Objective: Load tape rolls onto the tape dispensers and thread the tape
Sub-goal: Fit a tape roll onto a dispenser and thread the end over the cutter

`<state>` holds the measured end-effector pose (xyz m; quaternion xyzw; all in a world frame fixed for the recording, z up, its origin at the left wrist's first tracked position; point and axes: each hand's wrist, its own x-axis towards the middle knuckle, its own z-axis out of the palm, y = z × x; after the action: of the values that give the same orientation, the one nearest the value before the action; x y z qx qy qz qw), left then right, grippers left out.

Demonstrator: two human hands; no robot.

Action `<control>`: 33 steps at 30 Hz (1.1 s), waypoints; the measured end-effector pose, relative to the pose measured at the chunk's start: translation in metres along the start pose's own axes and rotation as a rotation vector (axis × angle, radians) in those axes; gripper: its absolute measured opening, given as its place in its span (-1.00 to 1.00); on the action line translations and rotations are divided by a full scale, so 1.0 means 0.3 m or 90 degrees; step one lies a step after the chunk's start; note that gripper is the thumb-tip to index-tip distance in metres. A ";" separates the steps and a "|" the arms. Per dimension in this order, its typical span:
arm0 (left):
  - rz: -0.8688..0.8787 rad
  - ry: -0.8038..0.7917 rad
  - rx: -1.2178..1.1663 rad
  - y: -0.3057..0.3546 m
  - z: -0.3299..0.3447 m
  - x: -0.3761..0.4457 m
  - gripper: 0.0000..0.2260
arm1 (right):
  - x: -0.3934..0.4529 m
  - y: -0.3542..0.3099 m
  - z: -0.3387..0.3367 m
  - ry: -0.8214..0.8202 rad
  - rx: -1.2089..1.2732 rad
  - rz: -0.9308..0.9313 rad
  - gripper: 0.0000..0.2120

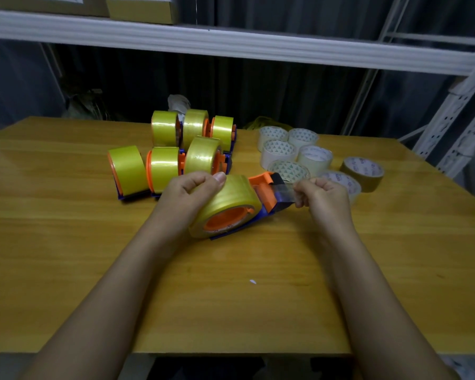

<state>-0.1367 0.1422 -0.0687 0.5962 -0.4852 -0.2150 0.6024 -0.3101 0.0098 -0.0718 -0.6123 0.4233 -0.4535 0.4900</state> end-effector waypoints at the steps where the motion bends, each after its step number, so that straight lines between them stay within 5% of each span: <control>1: 0.004 0.000 0.001 -0.001 0.001 0.000 -0.50 | 0.000 0.000 0.000 0.000 -0.001 0.002 -0.72; 9: 0.013 -0.024 -0.001 0.001 0.002 0.002 -0.68 | 0.006 -0.003 -0.001 0.008 -0.021 -0.021 -0.72; 20: 0.050 -0.055 -0.047 -0.014 0.005 -0.003 -0.58 | 0.006 0.010 0.003 -0.002 -0.026 -0.024 -0.73; 33: 0.063 -0.086 -0.081 -0.003 0.001 -0.006 -0.71 | -0.005 0.011 0.016 -0.002 -0.039 -0.075 -0.78</control>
<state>-0.1375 0.1434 -0.0703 0.5163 -0.5385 -0.2552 0.6150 -0.3060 0.0116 -0.0757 -0.6514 0.3998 -0.4675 0.4442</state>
